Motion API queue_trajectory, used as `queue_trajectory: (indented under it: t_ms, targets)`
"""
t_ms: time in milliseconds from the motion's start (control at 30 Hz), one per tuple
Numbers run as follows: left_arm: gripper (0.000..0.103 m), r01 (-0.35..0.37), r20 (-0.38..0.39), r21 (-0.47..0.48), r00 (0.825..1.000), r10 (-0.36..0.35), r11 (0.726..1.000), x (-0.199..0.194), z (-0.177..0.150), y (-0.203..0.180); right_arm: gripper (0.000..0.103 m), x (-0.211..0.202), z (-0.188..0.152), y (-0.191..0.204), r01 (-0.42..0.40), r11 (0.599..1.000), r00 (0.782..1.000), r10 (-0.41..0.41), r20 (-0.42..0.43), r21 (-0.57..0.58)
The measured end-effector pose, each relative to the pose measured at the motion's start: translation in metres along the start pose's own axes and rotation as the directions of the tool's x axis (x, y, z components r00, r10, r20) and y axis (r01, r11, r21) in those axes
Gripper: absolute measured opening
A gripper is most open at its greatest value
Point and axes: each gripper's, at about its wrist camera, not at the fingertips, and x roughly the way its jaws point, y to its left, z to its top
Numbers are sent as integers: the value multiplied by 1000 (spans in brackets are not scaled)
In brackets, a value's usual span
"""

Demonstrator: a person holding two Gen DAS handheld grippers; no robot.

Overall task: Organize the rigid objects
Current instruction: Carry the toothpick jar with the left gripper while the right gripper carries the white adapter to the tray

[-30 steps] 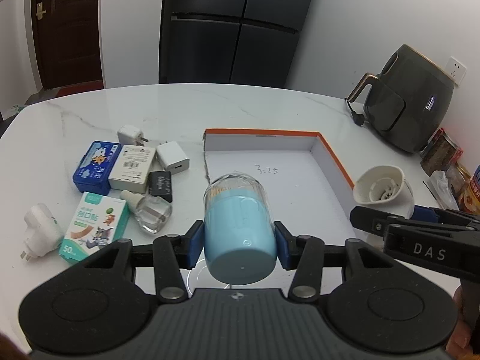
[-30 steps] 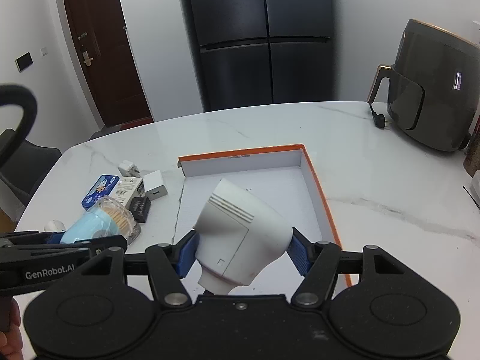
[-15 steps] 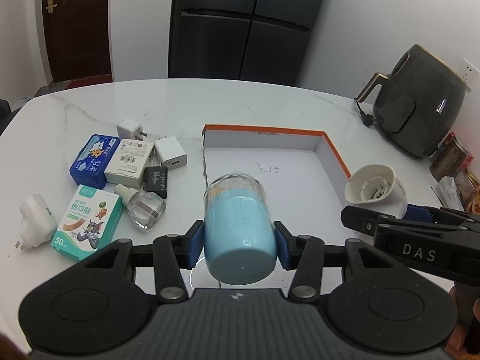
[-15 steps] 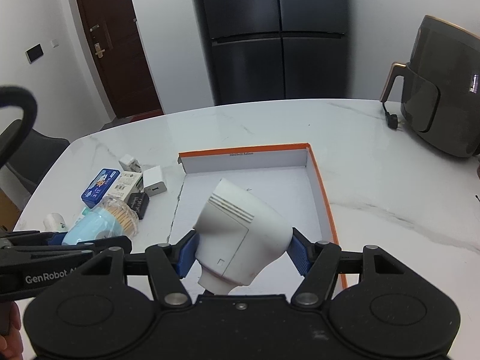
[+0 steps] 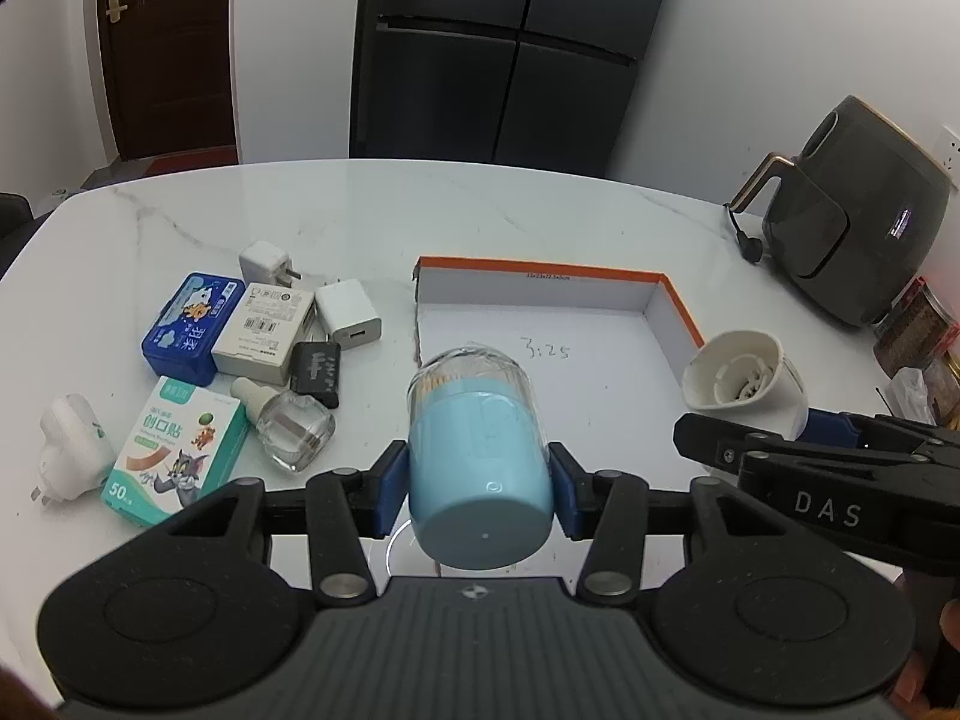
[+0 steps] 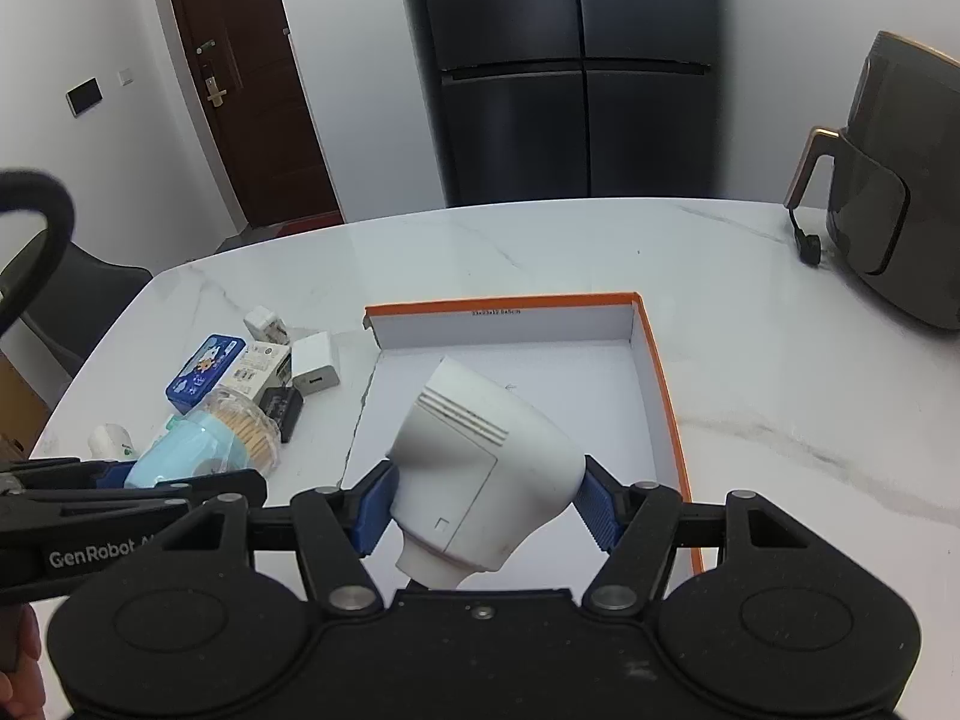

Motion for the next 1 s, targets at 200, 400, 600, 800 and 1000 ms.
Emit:
queue_trajectory:
  t_ms: [200,400,600,800,1000]
  targets:
    - [49,2,-1,-3,1000,-2,1000,3,6,0,76,7,10,1,0,1000,1000,0,5,-11]
    - [49,4,-4,-7,1000,-4,1000,10,15,0,76,17,19,3,2,1000,1000,-2,1,-18]
    - [49,7,-4,-12,1000,-7,1000,17,21,2,76,26,26,5,7,1000,1000,-7,-4,-27]
    - [49,6,-11,-17,1000,-6,1000,27,22,6,76,37,32,6,12,999,1000,-12,-9,-37]
    - [49,1,-18,-34,1000,-2,999,36,23,8,76,52,42,3,19,999,1000,-20,-17,-49]
